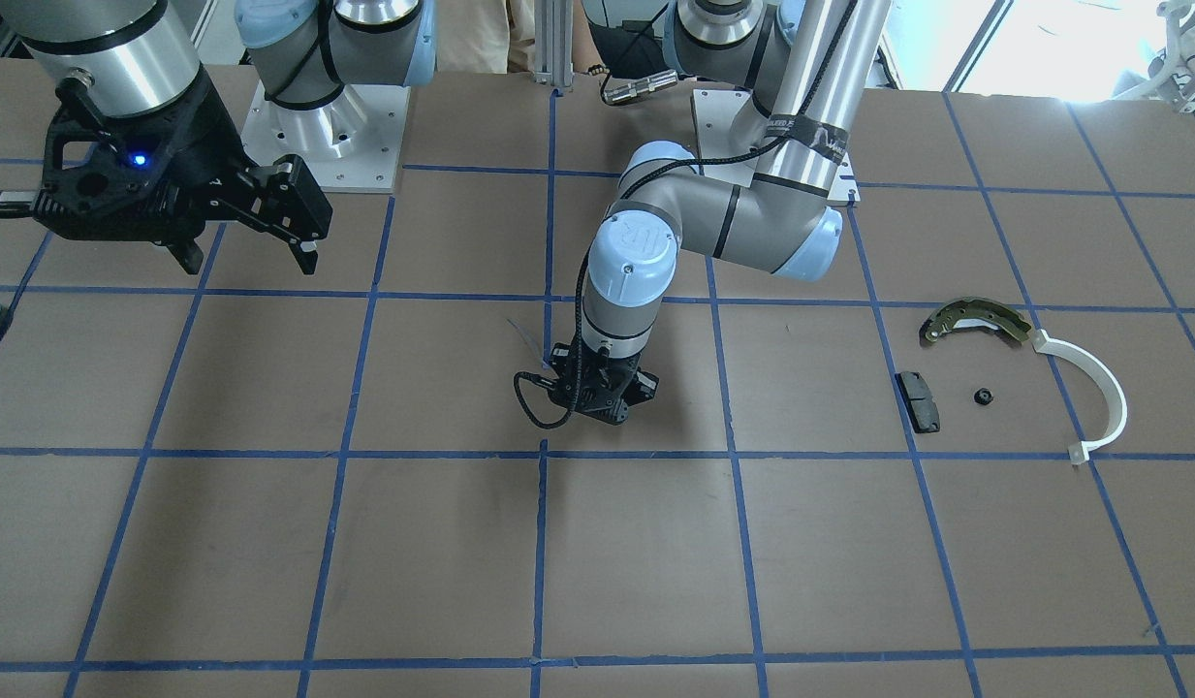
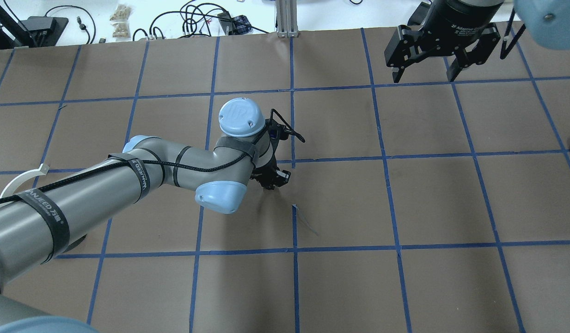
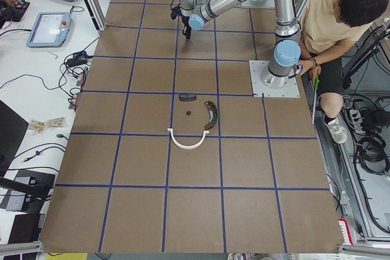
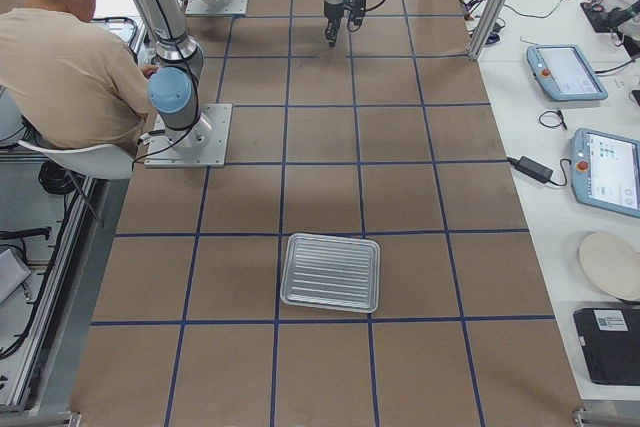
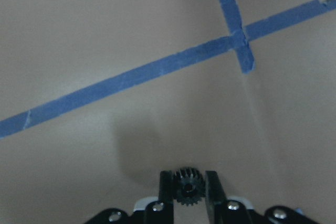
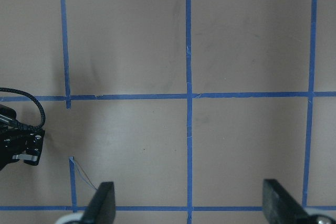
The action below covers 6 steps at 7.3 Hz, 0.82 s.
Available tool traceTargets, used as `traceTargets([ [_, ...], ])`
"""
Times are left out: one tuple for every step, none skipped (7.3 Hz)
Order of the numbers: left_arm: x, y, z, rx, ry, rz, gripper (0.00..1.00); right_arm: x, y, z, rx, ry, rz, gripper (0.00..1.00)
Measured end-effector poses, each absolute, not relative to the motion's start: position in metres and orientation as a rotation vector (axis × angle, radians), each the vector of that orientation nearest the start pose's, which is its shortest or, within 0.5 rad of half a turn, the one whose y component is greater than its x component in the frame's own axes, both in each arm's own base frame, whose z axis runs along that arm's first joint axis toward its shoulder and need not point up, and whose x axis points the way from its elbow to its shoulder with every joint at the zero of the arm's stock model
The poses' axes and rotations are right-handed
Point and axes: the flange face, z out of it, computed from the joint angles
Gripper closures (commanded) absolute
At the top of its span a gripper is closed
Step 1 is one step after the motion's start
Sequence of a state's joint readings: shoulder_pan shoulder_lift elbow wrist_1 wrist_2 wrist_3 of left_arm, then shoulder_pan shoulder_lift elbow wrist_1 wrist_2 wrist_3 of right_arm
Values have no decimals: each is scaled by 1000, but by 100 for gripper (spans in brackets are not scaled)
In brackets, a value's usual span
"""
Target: Place bearing gear from tray to pile
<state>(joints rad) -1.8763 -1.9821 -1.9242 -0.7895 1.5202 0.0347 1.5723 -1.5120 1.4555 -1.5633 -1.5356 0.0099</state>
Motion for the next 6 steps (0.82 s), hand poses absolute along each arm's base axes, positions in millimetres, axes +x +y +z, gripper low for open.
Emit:
traceTargets([
  [-289,-496,193,524,3150,-1,100,138,-521,514,11,3105,-75,0],
  [-274,-509,207,487,3154,24,100,138,-521,514,11,3105,-75,0],
  [-246,-530,228,440,3159,56,100,138,-520,515,14,3105,-77,0],
  [-204,-554,251,415,3162,101,100,141,-519,515,12,3106,-79,0],
  [-145,-575,269,400,3170,153,100,150,-517,515,-1,3109,-80,0],
  [-83,-585,275,384,3184,191,100,158,-516,514,-3,3113,-83,0],
])
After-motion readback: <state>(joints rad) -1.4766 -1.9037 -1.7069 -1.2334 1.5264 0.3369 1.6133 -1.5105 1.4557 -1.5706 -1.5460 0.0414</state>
